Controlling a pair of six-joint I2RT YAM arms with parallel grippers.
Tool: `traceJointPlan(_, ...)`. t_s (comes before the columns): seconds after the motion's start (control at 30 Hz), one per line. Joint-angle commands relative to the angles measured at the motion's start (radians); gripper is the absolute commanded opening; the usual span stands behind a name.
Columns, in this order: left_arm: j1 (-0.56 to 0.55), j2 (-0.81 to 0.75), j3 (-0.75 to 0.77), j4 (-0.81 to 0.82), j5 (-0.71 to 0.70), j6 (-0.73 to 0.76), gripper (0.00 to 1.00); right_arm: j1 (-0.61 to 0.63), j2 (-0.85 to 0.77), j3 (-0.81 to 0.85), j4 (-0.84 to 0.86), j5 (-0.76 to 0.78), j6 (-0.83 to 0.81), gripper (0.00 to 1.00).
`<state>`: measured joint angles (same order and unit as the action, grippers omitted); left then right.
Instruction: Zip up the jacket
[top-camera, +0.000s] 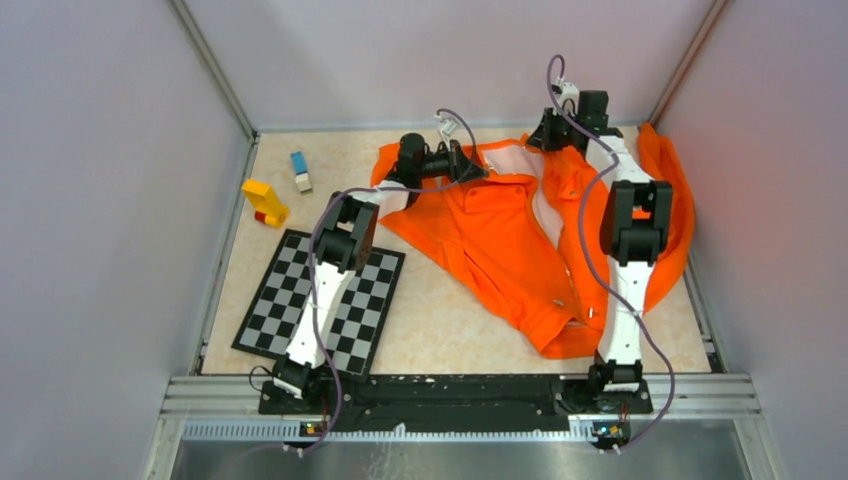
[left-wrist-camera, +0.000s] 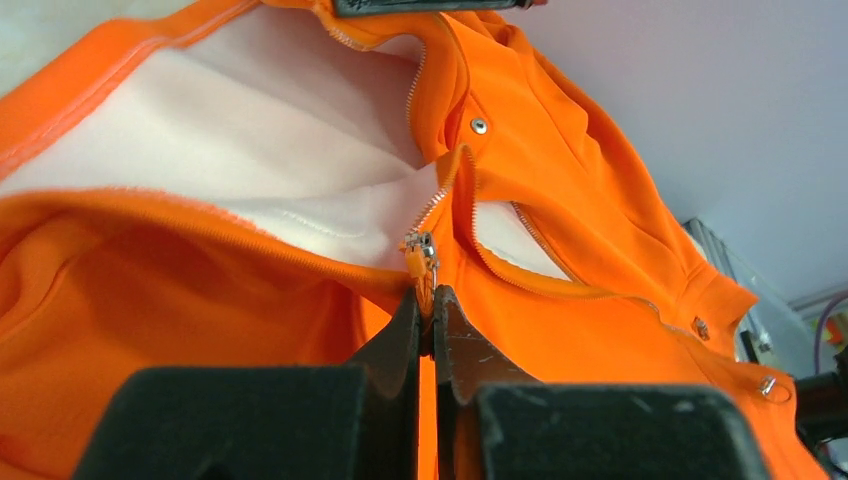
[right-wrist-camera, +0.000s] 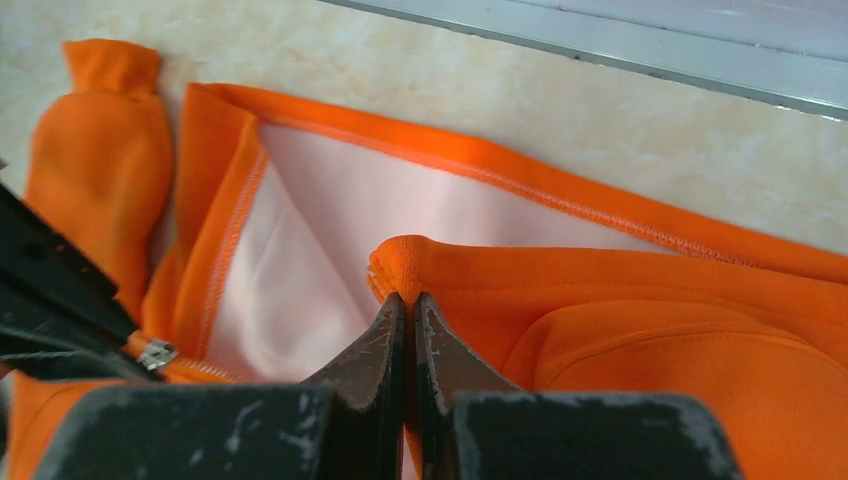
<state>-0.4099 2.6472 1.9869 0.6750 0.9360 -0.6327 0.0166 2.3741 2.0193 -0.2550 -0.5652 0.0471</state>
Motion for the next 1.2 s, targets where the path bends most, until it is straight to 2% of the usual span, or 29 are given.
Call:
traceJointPlan(0.0, -0.02, -0.128, -0.02, 0.027, 0.048, 0.139, 0.0, -0.011, -0.187, -0.098, 0.044, -0.107, -0.011, 0.0)
traceJointPlan(0.1, -0.02, -0.136, -0.017, 0.036, 0.054, 0.134, 0.0, -0.044, -0.2, -0.098, 0.006, -0.166, -0.034, 0.0)
traceJointPlan(0.27, -0.028, -0.134, -0.019, 0.11, 0.128, 0.126, 0.0, -0.049, -0.258, -0.221, 0.01, -0.474, -0.206, 0.0)
traceJointPlan(0.4, -0.03, -0.122, -0.032, 0.202, 0.24, 0.129, 0.0, -0.042, -0.368, -0.423, 0.177, -0.522, -0.246, 0.0)
traceJointPlan(0.53, -0.031, -0.089, -0.031, 0.329, 0.369, 0.088, 0.0, -0.041, -0.396, -0.464, 0.139, -0.625, -0.292, 0.0)
traceJointPlan(0.63, -0.032, -0.063, -0.011, 0.373, 0.423, 0.044, 0.0, -0.041, -0.421, -0.528, 0.209, -0.63, -0.296, 0.0)
traceJointPlan(0.9, -0.033, -0.041, -0.009, 0.383, 0.464, -0.001, 0.0, -0.04, -0.424, -0.524, 0.1, -0.696, -0.448, 0.0)
traceJointPlan(1.03, -0.04, -0.039, 0.003, 0.341, 0.457, 0.021, 0.0, -0.04, -0.423, -0.497, -0.036, -0.723, -0.572, 0.0)
traceJointPlan(1.17, -0.048, -0.055, 0.001, 0.214, 0.43, 0.129, 0.0, -0.036, -0.421, -0.462, -0.134, -0.711, -0.652, 0.0)
